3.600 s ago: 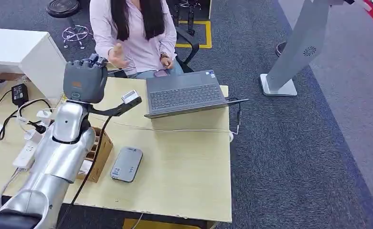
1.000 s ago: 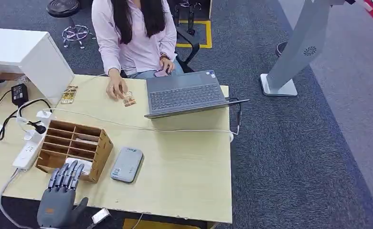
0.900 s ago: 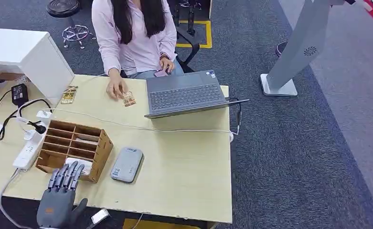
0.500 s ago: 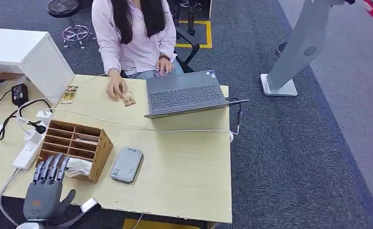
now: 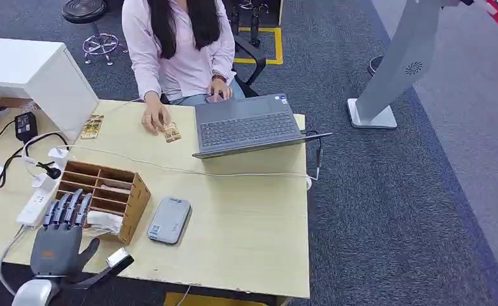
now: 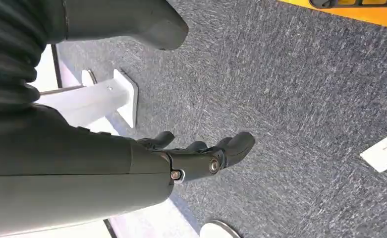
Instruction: Pass the card to the sensor for recognition and then transmit it.
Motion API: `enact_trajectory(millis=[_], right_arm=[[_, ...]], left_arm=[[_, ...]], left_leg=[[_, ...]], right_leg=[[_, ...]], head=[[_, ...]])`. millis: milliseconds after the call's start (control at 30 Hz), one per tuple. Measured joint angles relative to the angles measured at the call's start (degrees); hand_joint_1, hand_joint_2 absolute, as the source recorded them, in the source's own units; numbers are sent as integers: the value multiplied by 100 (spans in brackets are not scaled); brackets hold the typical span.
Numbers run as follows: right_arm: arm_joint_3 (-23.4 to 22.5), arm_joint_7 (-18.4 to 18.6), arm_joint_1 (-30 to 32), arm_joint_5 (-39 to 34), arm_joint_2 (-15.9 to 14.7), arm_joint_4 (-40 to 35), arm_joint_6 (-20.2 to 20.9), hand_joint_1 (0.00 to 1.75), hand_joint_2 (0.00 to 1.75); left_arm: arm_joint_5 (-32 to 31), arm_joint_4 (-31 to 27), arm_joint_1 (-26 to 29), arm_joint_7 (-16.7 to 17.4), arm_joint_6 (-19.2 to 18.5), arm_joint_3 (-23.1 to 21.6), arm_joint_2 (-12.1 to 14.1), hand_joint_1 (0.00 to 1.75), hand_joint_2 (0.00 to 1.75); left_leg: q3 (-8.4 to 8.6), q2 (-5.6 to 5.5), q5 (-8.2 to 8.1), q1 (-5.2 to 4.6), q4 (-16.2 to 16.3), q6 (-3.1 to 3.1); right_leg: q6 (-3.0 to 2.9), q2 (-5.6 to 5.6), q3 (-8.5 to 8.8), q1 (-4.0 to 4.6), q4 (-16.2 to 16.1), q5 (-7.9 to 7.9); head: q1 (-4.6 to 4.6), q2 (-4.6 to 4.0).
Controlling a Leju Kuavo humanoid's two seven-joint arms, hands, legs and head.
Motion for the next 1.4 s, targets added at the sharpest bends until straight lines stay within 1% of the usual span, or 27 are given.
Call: enact_trajectory(millis=[467,500,667,933,1067,1400], right_arm=[[0,4,0,22,0,0,0,0,175],[0,9,0,22,0,0,0,0,175],[0,9,0,28,0,0,0,0,175],[0,7,0,39,0,0,2,0,175],[0,5,0,42,0,0,2,0,175],[0,4,0,44,0,0,0,0,175]], left_arm=[[-103,20,-36,17,-55,-2,-70,0,175],[-103,22,-36,18,-57,-2,-74,175,175],[-105,22,-34,20,-140,-2,-83,175,175],[39,22,-22,-22,-120,-2,-92,175,175],[118,22,-22,-96,-118,-2,-96,175,175],[157,22,-24,-98,-122,-4,-103,175,175]], left_leg=[[0,0,0,0,0,0],[0,0,0,0,0,0],[0,0,0,0,0,0],[0,0,0,0,0,0],[0,0,0,0,0,0],[0,1,0,0,0,0]], right_leg=[[0,0,0,0,0,0],[0,0,0,0,0,0],[0,0,0,0,0,0],[0,0,0,0,0,0],[0,0,0,0,0,0],[-2,1,0,0,0,1]], head=[[0,0],[0,0],[0,0],[0,0],[0,0],[0,0]])
